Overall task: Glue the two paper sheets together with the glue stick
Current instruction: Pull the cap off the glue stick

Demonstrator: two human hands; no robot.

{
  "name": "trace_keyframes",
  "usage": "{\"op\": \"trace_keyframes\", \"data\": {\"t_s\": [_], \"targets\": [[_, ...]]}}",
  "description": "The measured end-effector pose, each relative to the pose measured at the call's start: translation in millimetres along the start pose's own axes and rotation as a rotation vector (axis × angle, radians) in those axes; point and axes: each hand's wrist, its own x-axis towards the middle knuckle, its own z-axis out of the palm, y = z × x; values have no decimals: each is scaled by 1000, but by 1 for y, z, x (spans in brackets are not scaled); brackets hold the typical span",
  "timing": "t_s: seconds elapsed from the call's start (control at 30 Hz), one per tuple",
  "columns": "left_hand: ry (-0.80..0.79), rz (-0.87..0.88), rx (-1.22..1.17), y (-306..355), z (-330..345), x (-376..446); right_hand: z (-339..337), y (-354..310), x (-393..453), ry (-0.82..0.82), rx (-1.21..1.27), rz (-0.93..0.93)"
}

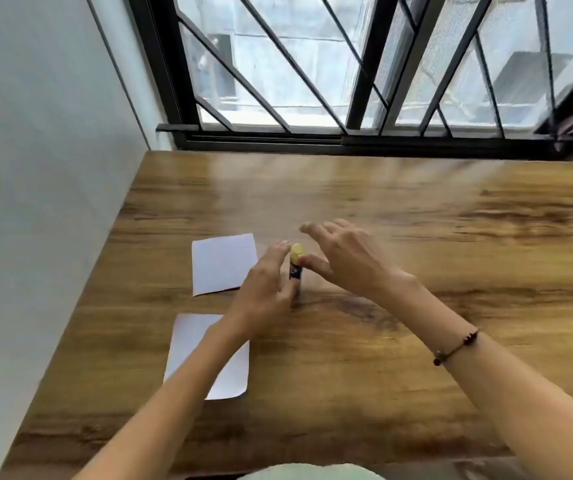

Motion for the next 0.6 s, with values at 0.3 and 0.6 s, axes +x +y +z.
{"op": "trace_keyframes", "data": {"t_s": [0.3,0.6], "targets": [[176,14,-134,3,10,1,19,-16,-1,152,291,1],[106,28,-250,0,5,-5,2,-14,1,36,562,-46]]}}
